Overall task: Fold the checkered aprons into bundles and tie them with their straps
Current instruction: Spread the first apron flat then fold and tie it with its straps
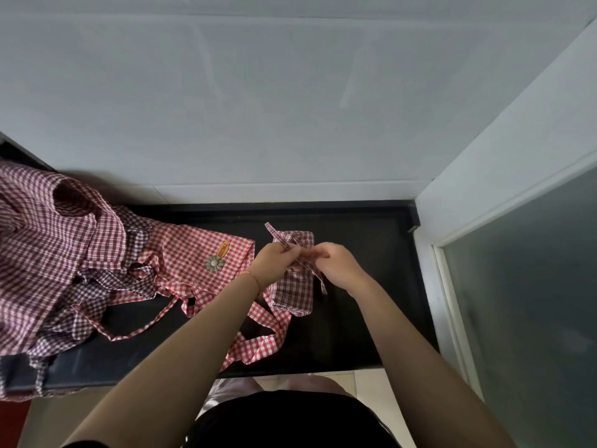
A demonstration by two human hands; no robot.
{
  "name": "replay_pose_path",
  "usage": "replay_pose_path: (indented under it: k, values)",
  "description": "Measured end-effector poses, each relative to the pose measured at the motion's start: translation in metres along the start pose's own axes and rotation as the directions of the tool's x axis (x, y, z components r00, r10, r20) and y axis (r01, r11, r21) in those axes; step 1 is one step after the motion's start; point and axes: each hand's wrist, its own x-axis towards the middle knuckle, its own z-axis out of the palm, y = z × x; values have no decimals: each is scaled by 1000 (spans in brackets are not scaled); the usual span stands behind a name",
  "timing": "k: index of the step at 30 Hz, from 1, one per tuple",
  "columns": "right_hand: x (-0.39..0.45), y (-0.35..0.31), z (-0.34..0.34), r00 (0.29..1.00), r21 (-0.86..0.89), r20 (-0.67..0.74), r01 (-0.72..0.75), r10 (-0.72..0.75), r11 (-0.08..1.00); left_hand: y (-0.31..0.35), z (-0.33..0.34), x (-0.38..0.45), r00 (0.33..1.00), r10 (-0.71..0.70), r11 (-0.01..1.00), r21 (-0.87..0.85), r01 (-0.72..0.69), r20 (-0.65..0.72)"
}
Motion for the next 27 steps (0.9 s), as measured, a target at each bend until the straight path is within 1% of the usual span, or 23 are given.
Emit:
replay_pose_path:
  k: [2, 4, 7, 8, 10, 13, 15, 18, 20, 22, 25, 27]
  values:
    - [0, 5, 1, 1000, -52, 10, 20, -19, 998, 2, 1, 1, 1000, 3, 1000, 1, -3, 1]
    - [-2, 10, 0, 999, -63, -9, 40, -41, 997, 4, 2, 3, 1000, -8, 1000, 18, 8, -9]
    - [-3, 14, 2, 996, -57, 10, 84, -84, 995, 6, 1, 6, 999, -1, 980, 198, 9, -41]
    - [-2, 15, 5, 994, -86, 19, 110, -108, 990, 5, 0, 7, 999, 11, 968, 252, 2, -48]
    - [4, 15, 15, 988, -193, -15, 150, -156, 970, 5, 0, 8, 998, 33, 952, 306, -15, -54]
    - [14, 14, 31, 968, -324, -109, 180, -226, 929, 2, -1, 6, 996, 30, 965, 263, -7, -84]
    - [16, 13, 38, 954, -324, -172, 179, -244, 929, -2, -3, 1, 993, 57, 967, 254, -29, -103]
    - [18, 12, 44, 937, -319, -221, 193, -271, 928, -11, -6, -7, 982, 141, 974, 197, -114, -126]
    - [21, 11, 46, 921, -363, -219, 230, -323, 903, -17, -7, -10, 979, 170, 979, 134, -154, -113]
    - [24, 12, 46, 907, -461, -169, 274, -386, 844, -19, -7, -11, 978, 174, 980, 117, -161, -116]
    - [24, 12, 45, 906, -586, -74, 300, -417, 753, -18, -6, -8, 970, 175, 977, 149, -151, -168]
    - [24, 11, 45, 910, -631, -58, 285, -410, 722, -18, -4, -6, 966, 168, 974, 185, -131, -199]
